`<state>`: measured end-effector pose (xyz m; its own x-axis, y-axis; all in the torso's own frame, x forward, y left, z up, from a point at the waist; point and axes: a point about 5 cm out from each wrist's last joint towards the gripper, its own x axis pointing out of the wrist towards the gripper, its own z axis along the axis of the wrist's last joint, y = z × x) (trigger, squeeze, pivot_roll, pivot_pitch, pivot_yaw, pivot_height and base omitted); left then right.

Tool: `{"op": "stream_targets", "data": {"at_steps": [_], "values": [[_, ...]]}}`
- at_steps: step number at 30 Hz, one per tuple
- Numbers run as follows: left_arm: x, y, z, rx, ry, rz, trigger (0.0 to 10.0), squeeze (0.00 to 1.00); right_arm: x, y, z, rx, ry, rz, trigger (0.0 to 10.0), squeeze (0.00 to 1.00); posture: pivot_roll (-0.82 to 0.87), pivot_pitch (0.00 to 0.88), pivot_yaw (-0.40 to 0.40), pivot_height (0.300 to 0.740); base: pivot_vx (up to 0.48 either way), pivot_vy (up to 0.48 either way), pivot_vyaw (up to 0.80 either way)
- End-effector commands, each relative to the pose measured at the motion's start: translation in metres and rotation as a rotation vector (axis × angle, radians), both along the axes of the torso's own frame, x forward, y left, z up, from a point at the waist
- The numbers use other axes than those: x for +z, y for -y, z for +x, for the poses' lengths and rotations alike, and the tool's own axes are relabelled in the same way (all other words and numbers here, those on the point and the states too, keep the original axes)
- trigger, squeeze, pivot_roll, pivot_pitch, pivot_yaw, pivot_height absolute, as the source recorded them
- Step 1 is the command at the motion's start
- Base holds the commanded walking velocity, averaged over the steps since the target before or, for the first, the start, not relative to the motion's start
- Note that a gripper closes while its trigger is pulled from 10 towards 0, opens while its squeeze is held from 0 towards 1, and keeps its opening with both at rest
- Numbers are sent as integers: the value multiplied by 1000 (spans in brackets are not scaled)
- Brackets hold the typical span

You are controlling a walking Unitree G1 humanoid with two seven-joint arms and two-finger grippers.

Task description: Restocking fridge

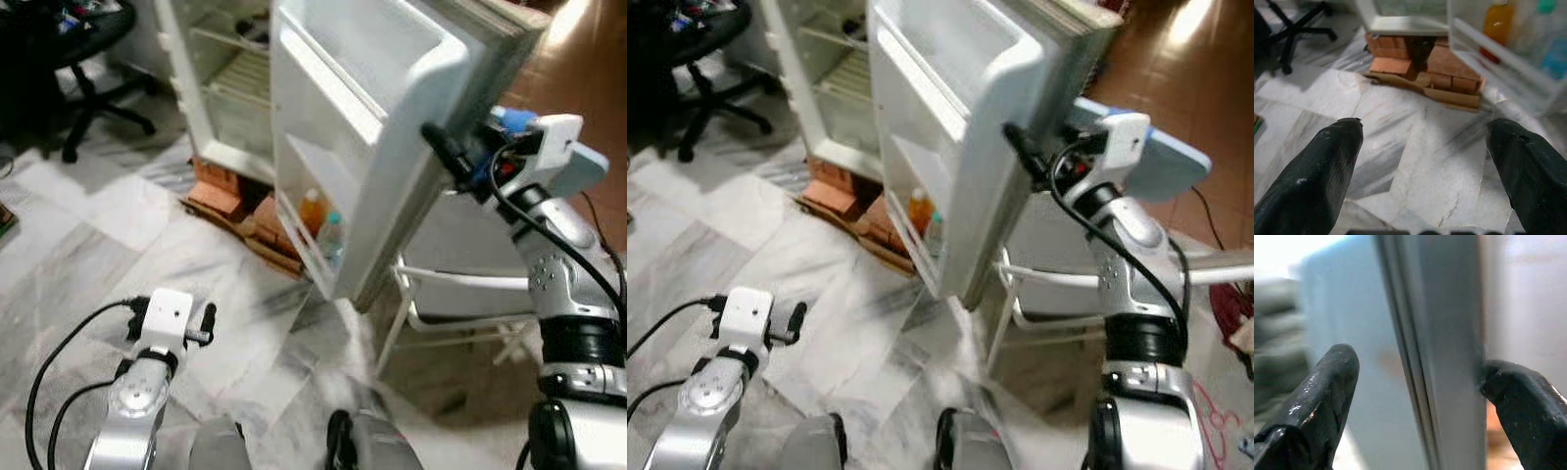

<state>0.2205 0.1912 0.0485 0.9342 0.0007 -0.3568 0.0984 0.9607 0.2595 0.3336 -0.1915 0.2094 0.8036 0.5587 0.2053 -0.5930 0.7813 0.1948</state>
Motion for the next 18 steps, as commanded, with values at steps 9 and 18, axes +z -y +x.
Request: {"op": "stream_targets", "data": {"at_steps": [9, 18], "values": [[-1, 0, 4, 11, 23, -5, 10000, 0, -21, -42, -34, 372, 1, -200, 10000, 0, 105, 117, -25, 740, 0, 0, 0], [30, 8, 22, 23, 185, -14, 10000, 0, -79, -41, -54, 5, -72, -306, 10000, 0, 94, 97, 2, 740, 0, 0, 0]]}}
